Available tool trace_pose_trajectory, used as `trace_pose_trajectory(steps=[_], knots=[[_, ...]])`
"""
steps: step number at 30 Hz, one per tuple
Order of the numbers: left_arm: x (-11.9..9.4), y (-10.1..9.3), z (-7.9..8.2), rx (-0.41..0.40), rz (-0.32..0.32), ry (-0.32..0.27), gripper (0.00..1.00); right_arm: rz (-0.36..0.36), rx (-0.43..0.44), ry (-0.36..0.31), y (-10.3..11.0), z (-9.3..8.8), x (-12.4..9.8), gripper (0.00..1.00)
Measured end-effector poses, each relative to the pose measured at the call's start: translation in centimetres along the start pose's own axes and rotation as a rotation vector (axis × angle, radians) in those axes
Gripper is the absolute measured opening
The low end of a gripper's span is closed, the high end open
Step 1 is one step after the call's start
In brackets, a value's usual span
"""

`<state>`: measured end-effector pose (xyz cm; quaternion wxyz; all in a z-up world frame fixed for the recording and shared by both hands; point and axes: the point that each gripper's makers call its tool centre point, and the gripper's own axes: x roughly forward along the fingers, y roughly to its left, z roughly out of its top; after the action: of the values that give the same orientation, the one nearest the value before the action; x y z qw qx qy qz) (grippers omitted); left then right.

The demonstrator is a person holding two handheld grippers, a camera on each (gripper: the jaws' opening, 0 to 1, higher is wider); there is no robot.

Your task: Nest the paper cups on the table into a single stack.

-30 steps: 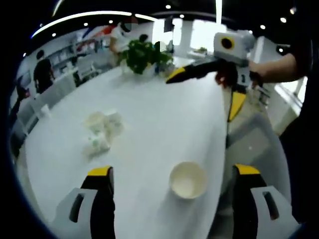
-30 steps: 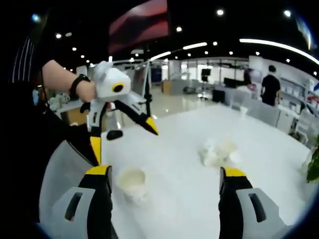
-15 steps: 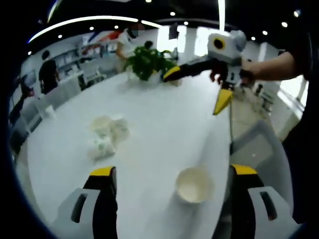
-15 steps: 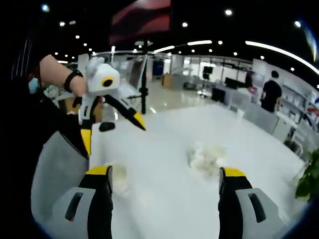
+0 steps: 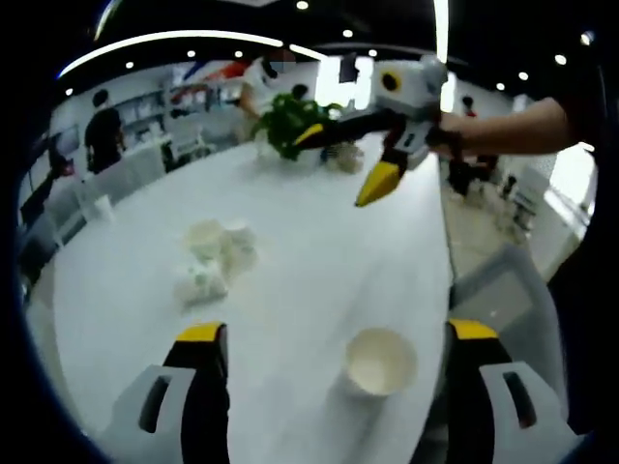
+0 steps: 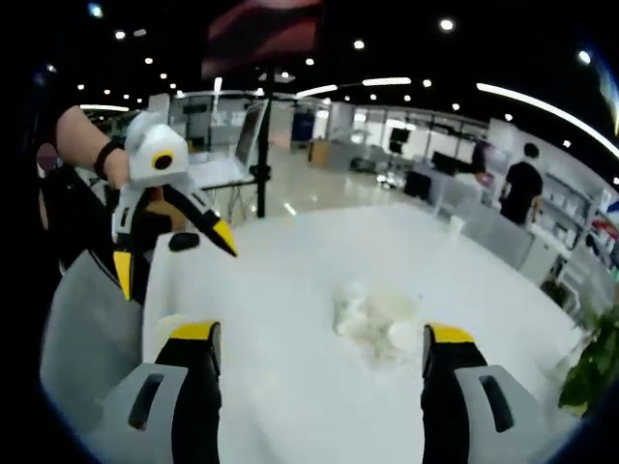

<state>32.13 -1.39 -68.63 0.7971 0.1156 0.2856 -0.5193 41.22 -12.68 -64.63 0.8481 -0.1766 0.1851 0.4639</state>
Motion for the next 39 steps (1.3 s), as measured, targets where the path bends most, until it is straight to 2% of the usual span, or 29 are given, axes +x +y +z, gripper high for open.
trace_pose_trajectory(steps=[10, 17, 30, 39], knots=[[-0.3, 0.5, -0.2, -0.030, 0.009, -0.015, 0.92, 0.008, -0.019, 0.033, -1.9, 0.1, 1.1, 0.84], [-0.2, 0.6, -0.3, -0.021, 0.008, -0.015, 0.90, 0.010, -0.055, 0.061, -3.7, 0.4, 2.2, 0.83], [-0.2, 0.5, -0.1, -0.033, -0.005, -0.058, 0.91, 0.022, -0.083, 0.096, -6.9, 0.3, 6.0, 0.83], [-0.4, 0.6, -0.4, -0.022, -0.008, -0.078, 0.90, 0.021, -0.050, 0.118, -8.6, -1.0, 8.7, 0.83]])
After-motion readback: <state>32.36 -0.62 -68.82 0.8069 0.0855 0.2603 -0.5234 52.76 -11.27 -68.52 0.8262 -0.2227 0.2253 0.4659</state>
